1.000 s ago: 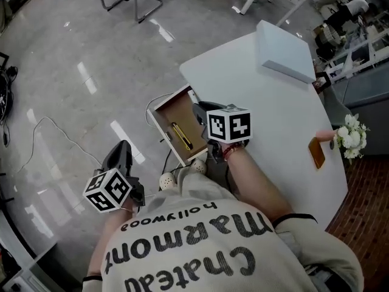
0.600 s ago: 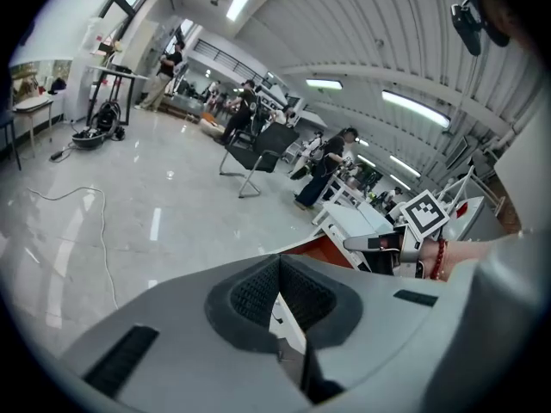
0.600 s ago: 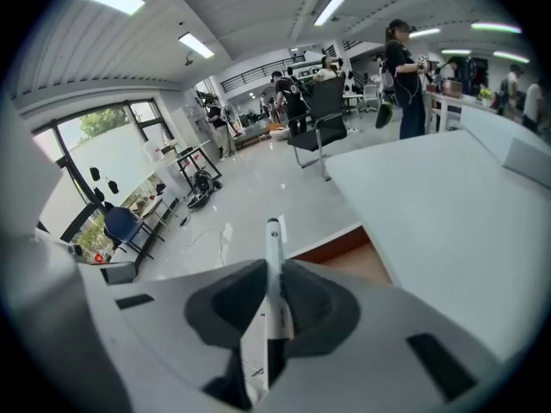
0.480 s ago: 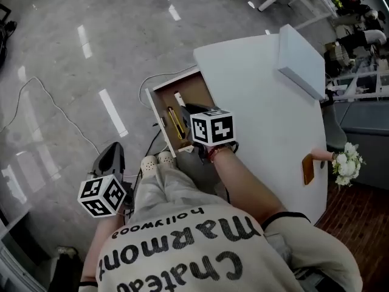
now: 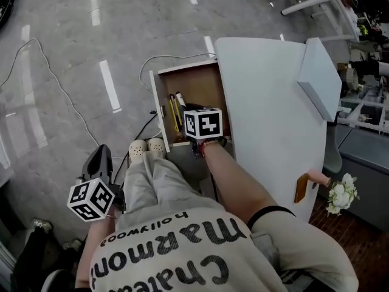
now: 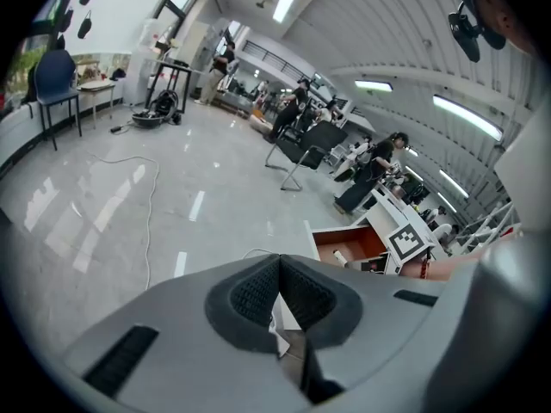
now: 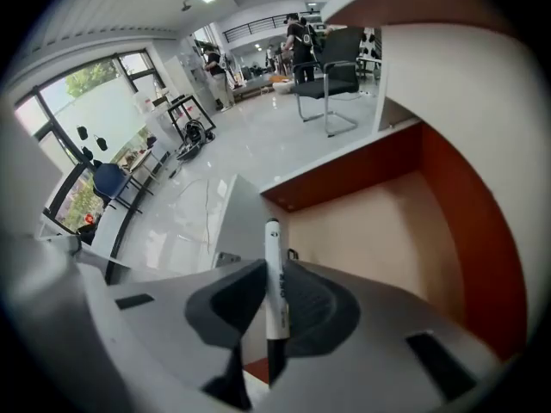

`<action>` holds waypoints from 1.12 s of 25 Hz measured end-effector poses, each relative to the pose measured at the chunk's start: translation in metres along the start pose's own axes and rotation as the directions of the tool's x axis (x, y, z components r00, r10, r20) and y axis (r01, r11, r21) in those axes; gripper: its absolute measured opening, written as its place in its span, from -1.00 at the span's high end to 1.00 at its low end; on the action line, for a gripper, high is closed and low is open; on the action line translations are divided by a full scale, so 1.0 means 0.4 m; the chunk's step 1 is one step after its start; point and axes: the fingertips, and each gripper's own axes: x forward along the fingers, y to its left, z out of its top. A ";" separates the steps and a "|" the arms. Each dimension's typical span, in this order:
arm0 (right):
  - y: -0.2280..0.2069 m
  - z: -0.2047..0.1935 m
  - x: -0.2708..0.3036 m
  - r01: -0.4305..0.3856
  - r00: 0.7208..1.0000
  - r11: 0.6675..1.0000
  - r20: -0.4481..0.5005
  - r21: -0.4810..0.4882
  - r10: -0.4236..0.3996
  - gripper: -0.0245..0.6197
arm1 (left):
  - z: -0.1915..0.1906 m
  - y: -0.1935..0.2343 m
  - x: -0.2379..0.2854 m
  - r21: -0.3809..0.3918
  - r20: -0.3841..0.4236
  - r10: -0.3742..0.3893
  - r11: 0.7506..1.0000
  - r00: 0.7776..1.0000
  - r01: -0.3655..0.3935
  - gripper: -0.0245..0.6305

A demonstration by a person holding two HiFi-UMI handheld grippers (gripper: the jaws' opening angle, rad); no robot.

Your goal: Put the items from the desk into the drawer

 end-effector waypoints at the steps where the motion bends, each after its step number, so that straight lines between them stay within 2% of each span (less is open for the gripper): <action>1: -0.014 -0.012 0.015 0.012 1.000 1.000 -0.019 -0.002 -0.012 0.70 | -0.010 0.005 0.004 -0.012 -0.007 0.004 1.000 1.000 -0.005 0.92; 5: -0.055 -0.052 0.077 0.030 0.996 1.000 -0.084 -0.007 -0.030 0.70 | -0.022 0.018 0.020 -0.029 -0.019 0.016 0.999 1.000 -0.016 0.92; 13: -0.094 -0.115 0.186 0.051 0.976 0.999 -0.211 0.007 -0.048 0.70 | 0.022 0.083 0.053 -0.037 0.011 0.062 0.997 0.998 -0.061 0.92; 21: -0.092 -0.165 0.238 0.062 0.960 0.998 -0.273 0.011 -0.057 0.70 | -0.009 0.104 0.063 -0.069 -0.015 0.073 0.995 0.997 -0.073 0.92; 28: -0.093 -0.195 0.244 0.068 0.957 0.996 -0.284 0.049 -0.051 0.69 | -0.016 0.100 0.066 -0.055 -0.018 0.061 0.997 0.998 -0.062 0.92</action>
